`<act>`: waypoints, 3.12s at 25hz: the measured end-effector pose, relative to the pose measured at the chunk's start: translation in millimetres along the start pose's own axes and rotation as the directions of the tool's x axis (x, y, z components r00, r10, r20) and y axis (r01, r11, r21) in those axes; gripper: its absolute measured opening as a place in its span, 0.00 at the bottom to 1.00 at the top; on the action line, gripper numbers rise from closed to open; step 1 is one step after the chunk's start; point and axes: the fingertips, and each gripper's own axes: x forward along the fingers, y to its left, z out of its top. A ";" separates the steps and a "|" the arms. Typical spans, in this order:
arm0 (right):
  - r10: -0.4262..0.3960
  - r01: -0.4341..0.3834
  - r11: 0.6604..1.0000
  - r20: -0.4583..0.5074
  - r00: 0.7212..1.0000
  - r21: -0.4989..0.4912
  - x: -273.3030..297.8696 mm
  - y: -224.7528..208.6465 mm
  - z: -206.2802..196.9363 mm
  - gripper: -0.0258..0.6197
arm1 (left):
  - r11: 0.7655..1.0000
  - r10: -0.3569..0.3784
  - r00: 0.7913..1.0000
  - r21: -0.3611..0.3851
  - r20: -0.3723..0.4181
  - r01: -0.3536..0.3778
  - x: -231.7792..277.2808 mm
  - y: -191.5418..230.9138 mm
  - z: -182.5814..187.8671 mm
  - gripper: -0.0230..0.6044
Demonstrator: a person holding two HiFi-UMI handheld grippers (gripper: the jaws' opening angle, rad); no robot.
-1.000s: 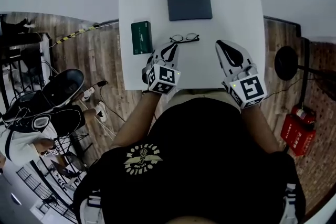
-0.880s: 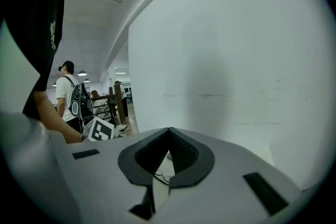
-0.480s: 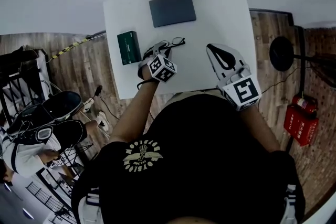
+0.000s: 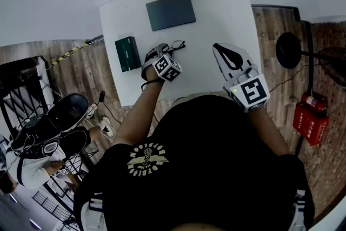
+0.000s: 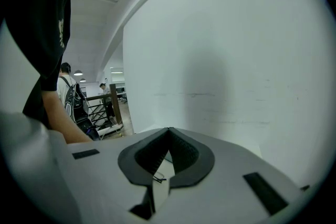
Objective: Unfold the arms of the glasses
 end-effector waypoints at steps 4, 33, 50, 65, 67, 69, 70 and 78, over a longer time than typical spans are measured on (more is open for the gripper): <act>0.002 -0.002 1.000 0.006 1.000 0.021 2.0 -5.6 0.7 0.04 | 0.999 0.005 1.000 0.037 -0.025 -0.004 11.9 0.6 -1.4 0.23; 0.063 -0.063 0.998 0.036 0.997 -0.006 -10.0 38.7 15.6 0.04 | 0.937 0.152 0.966 -0.340 0.211 -0.073 -69.2 29.2 -10.1 0.07; 0.240 -0.235 0.969 0.066 0.968 -0.080 14.4 127.2 34.6 0.04 | 0.682 0.393 0.767 -0.720 0.508 0.127 -221.4 58.7 -35.0 0.07; 0.262 -0.252 0.961 0.081 0.962 -0.110 15.8 181.5 50.9 0.04 | 0.630 0.539 0.527 -0.730 0.657 0.266 -356.3 75.0 -43.1 0.07; 0.258 -0.249 0.962 0.077 0.963 -0.116 15.1 189.0 54.1 0.04 | 0.634 0.550 0.499 -0.723 0.670 0.273 -371.1 75.2 -44.5 0.07; 0.268 -0.256 0.959 0.091 0.959 -0.123 12.9 197.6 55.8 0.04 | 0.645 0.549 0.479 -0.712 0.685 0.279 -383.5 72.5 -45.8 0.07; 0.271 -0.259 0.958 0.097 0.958 -0.123 11.4 202.1 57.5 0.04 | 0.655 0.544 0.473 -0.703 0.693 0.277 -389.2 69.3 -46.1 0.07; 0.302 -0.285 0.952 0.179 0.936 -0.114 0.9 242.2 95.5 0.04 | 0.752 0.489 0.461 -0.626 0.741 0.209 -413.3 38.5 -50.3 0.07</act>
